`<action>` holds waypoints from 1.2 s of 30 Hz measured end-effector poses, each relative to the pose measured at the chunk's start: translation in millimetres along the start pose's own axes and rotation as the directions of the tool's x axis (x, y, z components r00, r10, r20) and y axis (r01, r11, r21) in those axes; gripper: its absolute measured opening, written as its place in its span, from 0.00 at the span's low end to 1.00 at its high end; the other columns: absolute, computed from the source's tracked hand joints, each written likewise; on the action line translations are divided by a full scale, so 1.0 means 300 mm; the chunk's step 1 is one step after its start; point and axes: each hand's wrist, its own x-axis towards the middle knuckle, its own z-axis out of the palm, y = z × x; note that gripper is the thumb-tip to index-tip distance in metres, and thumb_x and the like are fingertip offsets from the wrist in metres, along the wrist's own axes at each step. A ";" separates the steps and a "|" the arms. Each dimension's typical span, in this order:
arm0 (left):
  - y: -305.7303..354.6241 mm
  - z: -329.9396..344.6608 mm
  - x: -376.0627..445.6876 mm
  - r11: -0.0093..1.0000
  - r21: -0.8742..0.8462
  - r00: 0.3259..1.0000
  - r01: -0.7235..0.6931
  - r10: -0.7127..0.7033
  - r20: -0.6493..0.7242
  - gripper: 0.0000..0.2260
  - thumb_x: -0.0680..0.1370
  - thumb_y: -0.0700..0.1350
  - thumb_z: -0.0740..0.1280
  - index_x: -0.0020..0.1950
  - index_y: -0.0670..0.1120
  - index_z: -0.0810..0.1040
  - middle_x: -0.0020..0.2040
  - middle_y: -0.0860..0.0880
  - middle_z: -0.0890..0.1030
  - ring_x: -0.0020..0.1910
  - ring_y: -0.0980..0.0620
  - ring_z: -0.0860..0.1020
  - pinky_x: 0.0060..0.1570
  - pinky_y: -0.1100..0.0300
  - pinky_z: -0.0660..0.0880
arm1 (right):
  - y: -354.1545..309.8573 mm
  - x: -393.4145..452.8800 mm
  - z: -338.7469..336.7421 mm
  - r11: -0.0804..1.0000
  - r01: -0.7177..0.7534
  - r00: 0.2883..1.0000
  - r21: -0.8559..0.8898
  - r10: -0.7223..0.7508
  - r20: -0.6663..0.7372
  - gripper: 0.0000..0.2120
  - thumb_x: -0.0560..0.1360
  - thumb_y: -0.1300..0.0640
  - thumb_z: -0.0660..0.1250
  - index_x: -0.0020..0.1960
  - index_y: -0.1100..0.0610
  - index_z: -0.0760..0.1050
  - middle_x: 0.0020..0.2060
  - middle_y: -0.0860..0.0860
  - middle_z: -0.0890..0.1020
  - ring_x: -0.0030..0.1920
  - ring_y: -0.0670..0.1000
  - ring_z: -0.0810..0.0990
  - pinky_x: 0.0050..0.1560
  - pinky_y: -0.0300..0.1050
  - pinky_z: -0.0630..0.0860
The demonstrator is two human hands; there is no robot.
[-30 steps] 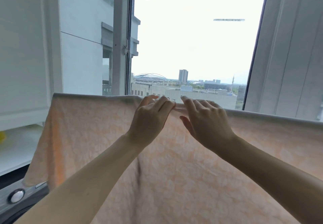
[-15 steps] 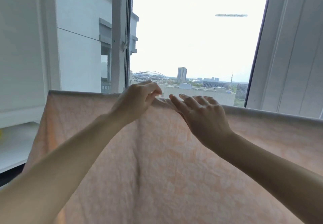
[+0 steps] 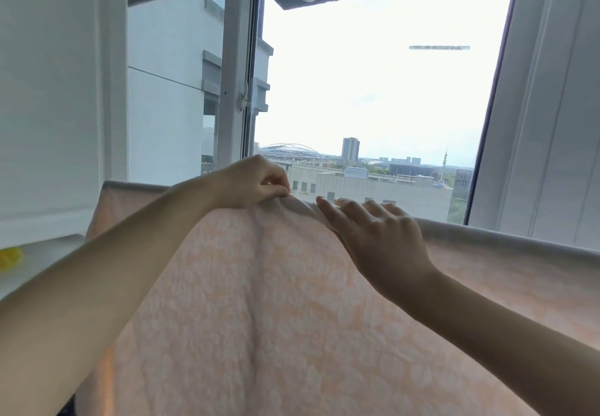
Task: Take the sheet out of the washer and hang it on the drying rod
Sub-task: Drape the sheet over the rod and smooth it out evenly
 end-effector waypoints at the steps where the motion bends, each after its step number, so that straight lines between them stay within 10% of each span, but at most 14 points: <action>1: -0.001 0.020 -0.002 1.000 0.026 0.997 -0.016 0.018 -0.080 0.04 0.80 0.42 0.66 0.48 0.48 0.80 0.44 0.54 0.82 0.47 0.56 0.79 0.48 0.64 0.74 | 0.001 0.002 0.005 1.000 -0.007 1.000 -0.005 0.007 -0.006 0.28 0.72 0.57 0.73 0.70 0.53 0.71 0.52 0.52 0.83 0.41 0.54 0.83 0.37 0.46 0.78; 7: -0.048 0.126 -0.138 0.969 0.164 0.784 -0.182 0.244 -0.571 0.07 0.80 0.44 0.64 0.52 0.42 0.78 0.44 0.49 0.83 0.42 0.55 0.80 0.45 0.64 0.77 | -0.004 0.012 0.020 1.000 -0.020 0.999 -0.014 0.019 -0.041 0.29 0.71 0.56 0.76 0.70 0.54 0.72 0.51 0.51 0.84 0.41 0.53 0.84 0.35 0.44 0.78; 13: -0.127 0.162 -0.243 0.803 0.554 0.779 -0.220 0.486 -0.395 0.06 0.77 0.39 0.69 0.53 0.39 0.80 0.56 0.43 0.82 0.59 0.46 0.80 0.60 0.51 0.77 | -0.034 -0.006 0.041 0.996 0.079 0.993 0.048 -0.074 -0.091 0.28 0.72 0.58 0.74 0.71 0.55 0.71 0.66 0.56 0.76 0.57 0.56 0.80 0.53 0.52 0.76; 19: -0.146 0.208 -0.218 0.831 0.526 0.828 -0.179 0.416 -0.376 0.10 0.77 0.38 0.68 0.58 0.41 0.77 0.67 0.43 0.76 0.68 0.45 0.74 0.69 0.51 0.67 | -0.059 -0.019 0.042 0.996 0.071 0.998 0.062 -0.070 -0.007 0.28 0.73 0.58 0.73 0.71 0.56 0.70 0.70 0.57 0.72 0.67 0.60 0.73 0.64 0.59 0.70; 36: -0.179 0.288 -0.159 0.755 0.653 0.766 0.062 0.383 -0.516 0.11 0.80 0.42 0.62 0.56 0.37 0.79 0.60 0.37 0.80 0.63 0.37 0.77 0.66 0.46 0.71 | -0.154 0.141 0.091 1.000 0.020 0.994 0.016 -0.022 0.105 0.30 0.70 0.53 0.75 0.69 0.60 0.71 0.58 0.58 0.81 0.49 0.58 0.83 0.46 0.52 0.80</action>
